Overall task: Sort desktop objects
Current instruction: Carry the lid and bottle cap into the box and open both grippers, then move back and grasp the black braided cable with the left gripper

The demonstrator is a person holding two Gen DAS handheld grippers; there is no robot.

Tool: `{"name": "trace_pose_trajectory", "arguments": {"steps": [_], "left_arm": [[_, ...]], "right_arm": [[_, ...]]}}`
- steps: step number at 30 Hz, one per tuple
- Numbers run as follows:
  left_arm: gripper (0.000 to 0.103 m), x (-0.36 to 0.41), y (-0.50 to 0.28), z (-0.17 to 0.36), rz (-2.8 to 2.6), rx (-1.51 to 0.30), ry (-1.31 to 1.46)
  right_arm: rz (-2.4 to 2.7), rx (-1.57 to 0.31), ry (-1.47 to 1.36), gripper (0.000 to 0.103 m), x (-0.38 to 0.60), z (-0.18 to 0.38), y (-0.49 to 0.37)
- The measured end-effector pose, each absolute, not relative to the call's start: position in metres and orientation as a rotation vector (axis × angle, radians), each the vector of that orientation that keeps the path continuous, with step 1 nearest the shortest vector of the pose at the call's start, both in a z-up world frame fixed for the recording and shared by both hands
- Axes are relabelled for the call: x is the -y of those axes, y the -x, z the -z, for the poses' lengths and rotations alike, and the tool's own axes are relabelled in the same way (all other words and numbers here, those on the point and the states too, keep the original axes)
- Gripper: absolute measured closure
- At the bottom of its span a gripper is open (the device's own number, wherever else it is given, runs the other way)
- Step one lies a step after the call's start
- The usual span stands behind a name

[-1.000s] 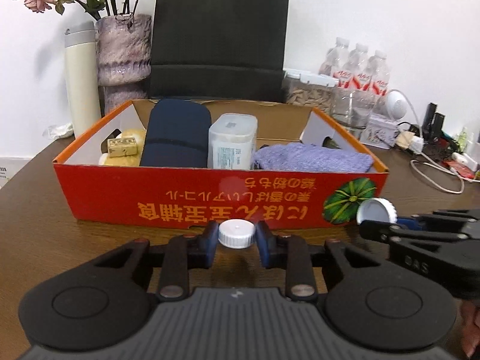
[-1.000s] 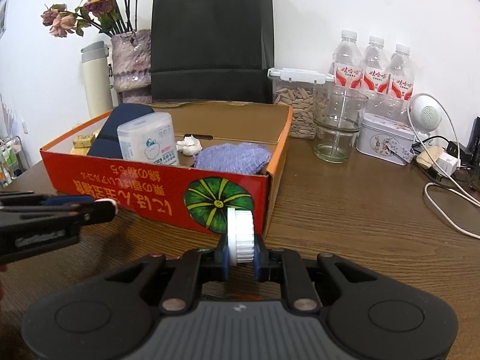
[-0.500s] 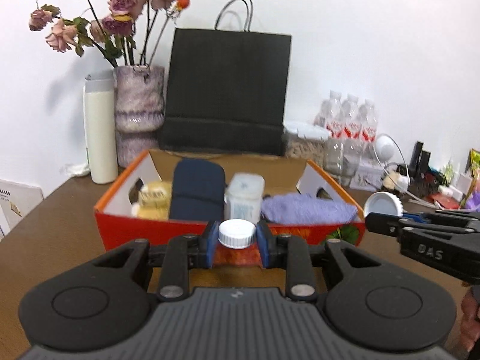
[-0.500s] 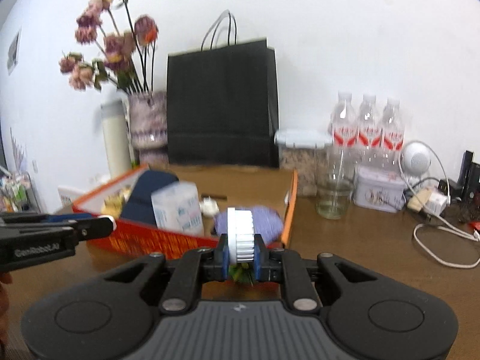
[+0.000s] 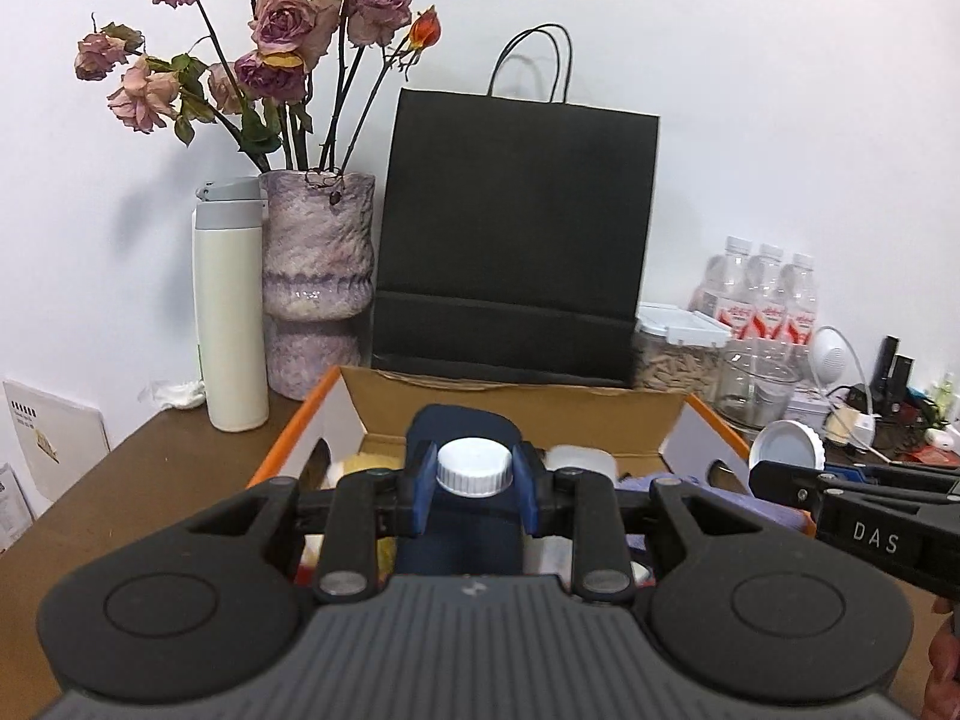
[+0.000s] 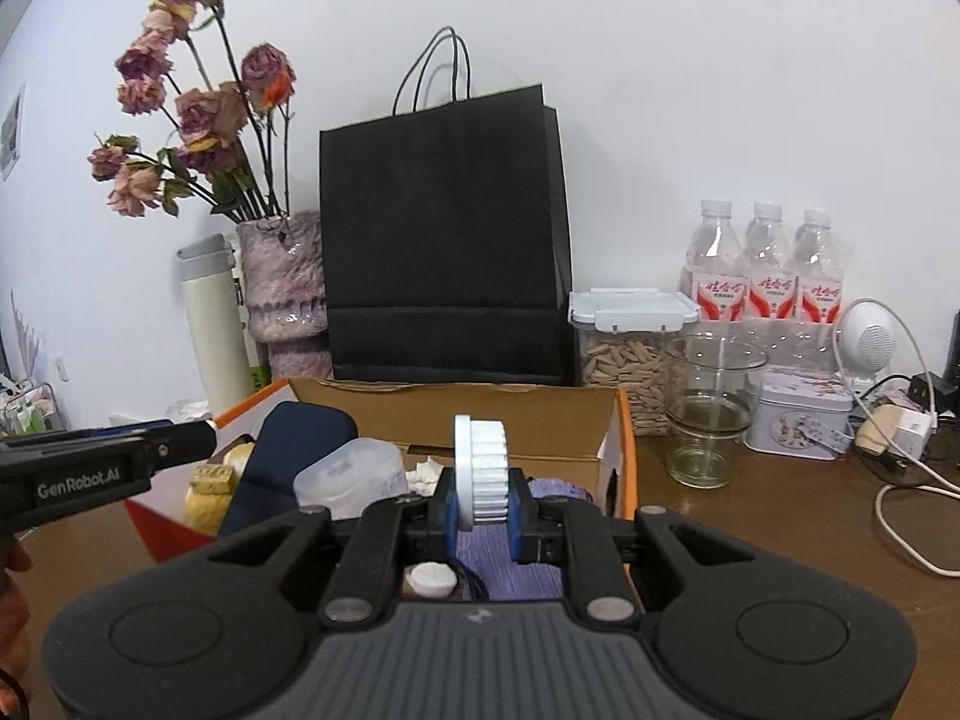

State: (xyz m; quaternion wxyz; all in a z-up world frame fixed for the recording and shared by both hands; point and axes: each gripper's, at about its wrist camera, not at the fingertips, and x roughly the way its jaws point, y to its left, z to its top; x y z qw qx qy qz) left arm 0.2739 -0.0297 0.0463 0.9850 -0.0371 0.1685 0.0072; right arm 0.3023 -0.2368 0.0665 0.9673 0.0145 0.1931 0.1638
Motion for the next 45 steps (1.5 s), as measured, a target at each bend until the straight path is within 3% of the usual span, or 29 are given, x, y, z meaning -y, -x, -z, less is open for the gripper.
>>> {"name": "trace_pose_trajectory", "arguments": {"steps": [13, 27, 28, 29, 31, 33, 34, 35, 37, 45], "left_arm": [[0.075, 0.023, -0.318, -0.031, -0.045, -0.329, 0.020], [0.073, 0.020, -0.322, -0.015, -0.066, -0.357, -0.005], [0.065, 0.020, -0.322, -0.015, -0.071, -0.360, -0.004], [0.048, 0.020, -0.322, -0.014, -0.074, -0.365, -0.001], [0.034, 0.019, -0.320, -0.014, -0.074, -0.361, 0.007], [0.018, 0.019, -0.318, -0.016, -0.080, -0.349, 0.009], [0.005, 0.019, -0.317, -0.017, -0.086, -0.339, 0.011], [0.000, 0.019, -0.316, -0.018, -0.095, -0.326, 0.013], [0.000, 0.020, -0.314, -0.019, -0.105, -0.308, 0.010], [0.000, 0.020, -0.315, -0.016, -0.118, -0.321, 0.021]], "right_arm": [[-0.327, -0.427, 0.027, 0.089, 0.218, -0.047, -0.351], [-0.340, -0.474, 0.061, 0.088, 0.214, -0.032, -0.350], [-0.341, -0.476, 0.061, 0.088, 0.214, -0.032, -0.349], [-0.339, -0.476, 0.063, 0.087, 0.214, -0.032, -0.349], [-0.336, -0.475, 0.062, 0.072, 0.214, -0.033, -0.349], [-0.329, -0.466, 0.062, 0.036, 0.215, -0.034, -0.348], [-0.321, -0.460, 0.065, 0.028, 0.215, -0.035, -0.347], [-0.312, -0.451, 0.069, 0.015, 0.214, -0.036, -0.346], [-0.303, -0.446, 0.072, 0.000, 0.214, -0.037, -0.345], [-0.290, -0.457, 0.068, 0.000, 0.215, -0.039, -0.344]]}}
